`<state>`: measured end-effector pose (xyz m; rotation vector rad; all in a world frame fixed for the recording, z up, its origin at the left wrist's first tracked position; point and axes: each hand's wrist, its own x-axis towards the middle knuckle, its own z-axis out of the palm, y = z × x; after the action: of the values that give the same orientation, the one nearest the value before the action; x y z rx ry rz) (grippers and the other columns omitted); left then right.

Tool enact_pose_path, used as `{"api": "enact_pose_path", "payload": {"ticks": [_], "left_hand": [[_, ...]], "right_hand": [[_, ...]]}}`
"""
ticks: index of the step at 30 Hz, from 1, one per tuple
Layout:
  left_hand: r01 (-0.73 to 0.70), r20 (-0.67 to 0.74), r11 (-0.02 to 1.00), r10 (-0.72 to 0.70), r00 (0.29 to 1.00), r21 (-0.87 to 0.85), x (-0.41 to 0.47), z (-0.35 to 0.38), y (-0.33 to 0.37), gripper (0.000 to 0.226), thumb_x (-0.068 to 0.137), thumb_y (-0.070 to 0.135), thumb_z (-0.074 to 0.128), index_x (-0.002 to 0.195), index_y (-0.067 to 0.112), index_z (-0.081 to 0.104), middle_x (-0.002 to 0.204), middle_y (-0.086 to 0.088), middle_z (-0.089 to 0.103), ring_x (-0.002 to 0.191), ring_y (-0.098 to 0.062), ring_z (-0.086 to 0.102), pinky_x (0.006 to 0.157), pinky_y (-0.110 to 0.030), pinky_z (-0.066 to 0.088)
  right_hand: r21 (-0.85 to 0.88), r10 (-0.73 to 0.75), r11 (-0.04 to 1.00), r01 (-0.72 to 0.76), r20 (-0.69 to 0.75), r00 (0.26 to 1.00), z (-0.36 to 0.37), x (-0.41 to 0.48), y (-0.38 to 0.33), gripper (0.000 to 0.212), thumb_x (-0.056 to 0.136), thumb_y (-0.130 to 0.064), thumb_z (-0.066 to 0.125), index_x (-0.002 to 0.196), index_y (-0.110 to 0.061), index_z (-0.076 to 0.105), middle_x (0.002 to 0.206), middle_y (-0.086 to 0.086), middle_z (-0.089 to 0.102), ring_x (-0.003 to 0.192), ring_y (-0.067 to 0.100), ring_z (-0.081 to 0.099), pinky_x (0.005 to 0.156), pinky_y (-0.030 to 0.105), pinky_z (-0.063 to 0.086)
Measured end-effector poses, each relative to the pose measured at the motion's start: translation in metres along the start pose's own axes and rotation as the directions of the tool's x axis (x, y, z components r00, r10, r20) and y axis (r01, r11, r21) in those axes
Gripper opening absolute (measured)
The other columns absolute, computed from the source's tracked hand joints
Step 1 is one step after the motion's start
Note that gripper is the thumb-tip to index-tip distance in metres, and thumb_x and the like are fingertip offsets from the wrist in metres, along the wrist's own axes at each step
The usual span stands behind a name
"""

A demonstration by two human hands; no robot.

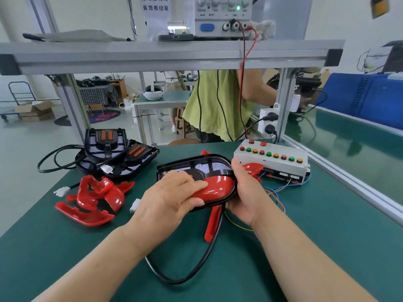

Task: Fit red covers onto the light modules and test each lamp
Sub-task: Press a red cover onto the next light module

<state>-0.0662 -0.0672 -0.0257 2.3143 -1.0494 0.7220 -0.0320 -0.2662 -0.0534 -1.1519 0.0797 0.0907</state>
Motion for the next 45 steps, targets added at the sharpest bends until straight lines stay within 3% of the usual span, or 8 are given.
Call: {"api": "enact_pose_path", "payload": {"ticks": [6,15,25,31,36,41,43,45], "left_hand": [[-0.046,-0.034,0.998,0.047,0.998,0.036,-0.001,0.002,0.001,0.035,0.086,0.023,0.065,0.115,0.005,0.073,0.091,-0.003,0.065,0.085,-0.028,0.063,0.072,-0.042,0.057],[-0.042,-0.073,0.999,0.041,0.997,-0.02,0.0,0.002,0.002,0.034,0.086,0.019,0.07,0.116,0.005,0.073,0.091,-0.004,0.065,0.088,-0.028,0.063,0.075,-0.045,0.057],[0.013,-0.072,0.995,-0.02,0.997,-0.094,0.003,0.003,0.002,0.038,0.084,0.024,0.067,0.118,0.008,0.072,0.093,-0.001,0.063,0.092,-0.024,0.061,0.082,-0.043,0.055],[0.032,-0.085,0.992,-0.043,0.995,-0.123,0.001,0.006,0.001,0.038,0.085,0.024,0.066,0.118,0.009,0.073,0.093,-0.003,0.063,0.092,-0.025,0.061,0.082,-0.043,0.054],[0.074,-0.105,0.986,-0.09,0.99,-0.149,-0.002,0.012,0.001,0.035,0.086,0.022,0.067,0.119,0.011,0.072,0.093,-0.003,0.061,0.094,-0.026,0.059,0.086,-0.041,0.05],[0.072,-0.09,0.986,-0.086,0.992,-0.149,-0.001,0.017,-0.005,0.034,0.086,0.019,0.072,0.119,0.012,0.072,0.095,-0.004,0.061,0.095,-0.027,0.058,0.087,-0.044,0.048],[0.062,-0.091,0.994,-0.07,0.993,-0.087,0.0,0.018,-0.006,0.037,0.086,0.025,0.074,0.122,0.014,0.071,0.104,-0.002,0.061,0.103,-0.024,0.056,0.093,-0.048,0.045],[0.103,-0.156,0.99,-0.117,0.981,-0.095,0.002,0.014,-0.008,0.045,0.088,0.037,0.068,0.128,0.018,0.065,0.116,0.003,0.058,0.113,-0.017,0.052,0.104,-0.039,0.04]], "right_hand": [[0.024,-0.013,1.0,0.013,-0.006,1.0,0.004,-0.002,0.001,0.061,0.101,-0.06,0.036,0.121,-0.011,0.068,0.113,0.013,0.074,0.106,0.028,0.071,0.1,0.048,0.052],[0.034,-0.01,0.999,0.011,-0.041,0.999,0.009,-0.007,-0.001,0.063,0.1,-0.061,0.034,0.121,-0.011,0.068,0.113,0.014,0.074,0.109,0.031,0.07,0.105,0.053,0.048],[0.07,-0.02,0.997,0.024,-0.058,0.998,0.014,-0.011,-0.005,0.063,0.101,-0.061,0.034,0.121,-0.01,0.066,0.109,0.014,0.075,0.102,0.029,0.072,0.096,0.046,0.055],[0.068,-0.049,0.997,0.046,0.043,0.998,0.013,-0.012,-0.004,0.066,0.093,-0.065,0.046,0.121,-0.009,0.068,0.114,0.015,0.074,0.103,0.027,0.072,0.091,0.041,0.058],[0.099,-0.118,0.989,0.108,0.104,0.988,0.013,-0.015,-0.003,0.063,0.069,-0.025,0.086,0.122,-0.003,0.062,0.099,0.016,0.072,0.083,0.027,0.07,0.076,0.041,0.06],[0.086,-0.115,0.99,0.112,0.03,0.993,0.015,-0.015,-0.003,0.062,0.071,-0.009,0.079,0.128,0.002,0.057,0.097,0.017,0.07,0.079,0.027,0.068,0.074,0.043,0.058],[0.088,-0.113,0.99,0.113,-0.001,0.994,0.014,-0.014,-0.005,0.055,0.075,-0.006,0.077,0.126,0.002,0.058,0.1,0.018,0.07,0.082,0.029,0.067,0.073,0.042,0.058],[0.112,-0.121,0.986,0.123,-0.017,0.992,0.011,-0.013,-0.007,0.056,0.069,-0.008,0.077,0.122,-0.001,0.062,0.103,0.019,0.07,0.083,0.029,0.067,0.074,0.042,0.058]]}}
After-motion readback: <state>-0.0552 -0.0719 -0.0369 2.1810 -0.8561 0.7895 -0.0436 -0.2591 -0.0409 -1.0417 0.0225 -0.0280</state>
